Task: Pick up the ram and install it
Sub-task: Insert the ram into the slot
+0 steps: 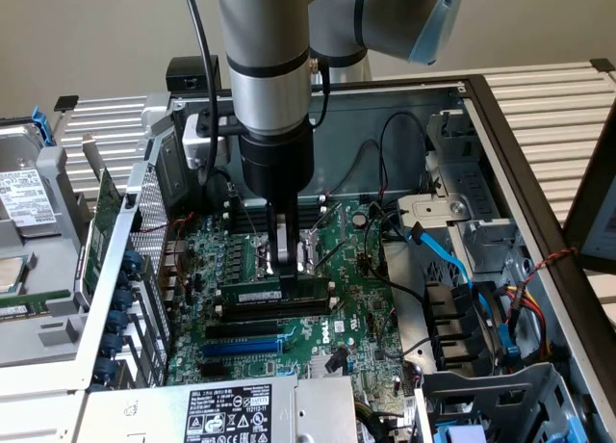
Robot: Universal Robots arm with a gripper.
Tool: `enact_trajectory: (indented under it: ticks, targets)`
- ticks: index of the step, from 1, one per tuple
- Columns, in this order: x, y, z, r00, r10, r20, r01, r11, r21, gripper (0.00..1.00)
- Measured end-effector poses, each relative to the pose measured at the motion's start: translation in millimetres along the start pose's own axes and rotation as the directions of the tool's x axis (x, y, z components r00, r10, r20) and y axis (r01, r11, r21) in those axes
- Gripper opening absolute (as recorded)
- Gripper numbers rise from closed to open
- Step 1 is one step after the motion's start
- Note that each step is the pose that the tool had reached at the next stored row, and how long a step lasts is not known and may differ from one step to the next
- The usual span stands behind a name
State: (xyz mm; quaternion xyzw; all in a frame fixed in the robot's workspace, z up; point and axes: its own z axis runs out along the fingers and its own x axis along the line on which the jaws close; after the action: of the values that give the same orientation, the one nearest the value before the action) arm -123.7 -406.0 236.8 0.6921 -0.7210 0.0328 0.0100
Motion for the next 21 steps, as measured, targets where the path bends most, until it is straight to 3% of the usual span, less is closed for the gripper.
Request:
enact_trajectory:
  ticks: [21]
  targets:
    - [-0.1,1.1,4.9,1.0,0.0,-0.0001,0.0,1.0,-0.0001,0.12]
